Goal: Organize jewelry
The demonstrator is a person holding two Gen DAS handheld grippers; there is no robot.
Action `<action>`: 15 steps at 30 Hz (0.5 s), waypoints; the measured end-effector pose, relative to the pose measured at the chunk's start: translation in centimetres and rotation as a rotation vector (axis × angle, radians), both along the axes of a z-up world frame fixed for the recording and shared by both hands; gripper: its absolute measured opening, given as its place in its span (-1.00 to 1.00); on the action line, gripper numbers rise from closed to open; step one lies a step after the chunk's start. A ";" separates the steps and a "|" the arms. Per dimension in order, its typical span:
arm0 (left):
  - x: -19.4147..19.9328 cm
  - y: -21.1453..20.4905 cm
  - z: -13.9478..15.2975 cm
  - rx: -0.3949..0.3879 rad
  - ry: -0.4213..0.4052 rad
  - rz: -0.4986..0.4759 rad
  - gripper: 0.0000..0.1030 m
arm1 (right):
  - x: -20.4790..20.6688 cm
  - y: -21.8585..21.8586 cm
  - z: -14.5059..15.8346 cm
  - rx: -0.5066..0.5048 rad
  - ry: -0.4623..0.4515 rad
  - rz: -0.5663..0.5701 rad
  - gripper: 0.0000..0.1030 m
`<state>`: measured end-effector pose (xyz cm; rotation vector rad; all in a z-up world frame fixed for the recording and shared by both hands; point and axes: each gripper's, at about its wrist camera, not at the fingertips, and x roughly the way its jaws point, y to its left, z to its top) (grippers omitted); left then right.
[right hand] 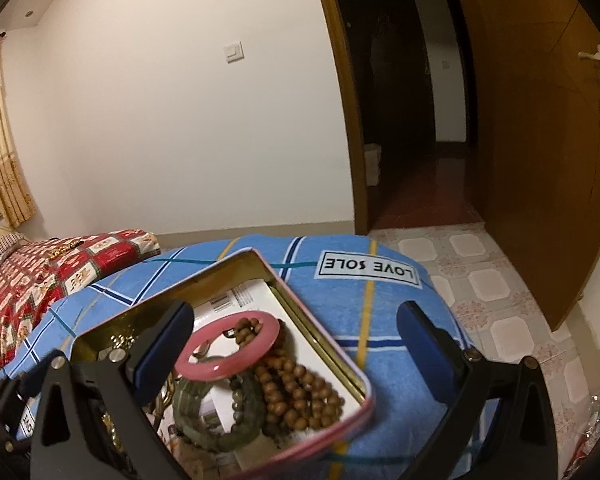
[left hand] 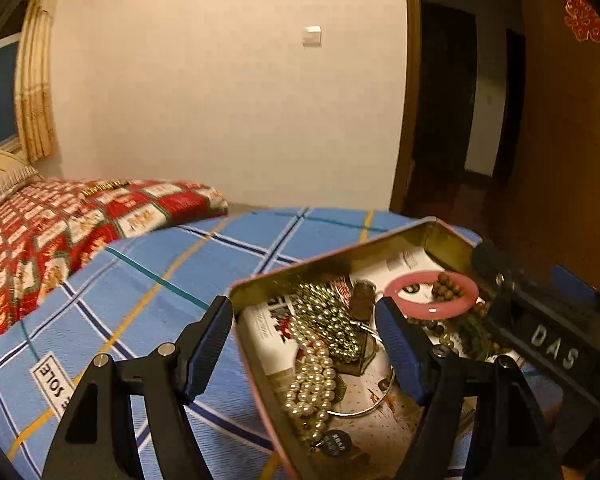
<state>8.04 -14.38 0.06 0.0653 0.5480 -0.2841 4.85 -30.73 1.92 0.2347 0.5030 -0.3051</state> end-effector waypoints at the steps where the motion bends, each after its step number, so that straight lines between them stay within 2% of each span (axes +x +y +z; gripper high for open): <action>1: -0.2 0.2 0.1 0.000 -0.017 0.003 0.43 | -0.2 0.2 0.1 -0.015 -0.009 -0.003 1.00; 6: -2.0 0.8 0.5 0.029 -0.083 0.017 0.43 | -2.2 2.2 1.0 -0.123 -0.069 -0.011 1.00; 15: -5.0 2.5 1.0 0.009 -0.153 0.026 0.43 | -5.5 3.3 1.3 -0.128 -0.127 -0.018 1.00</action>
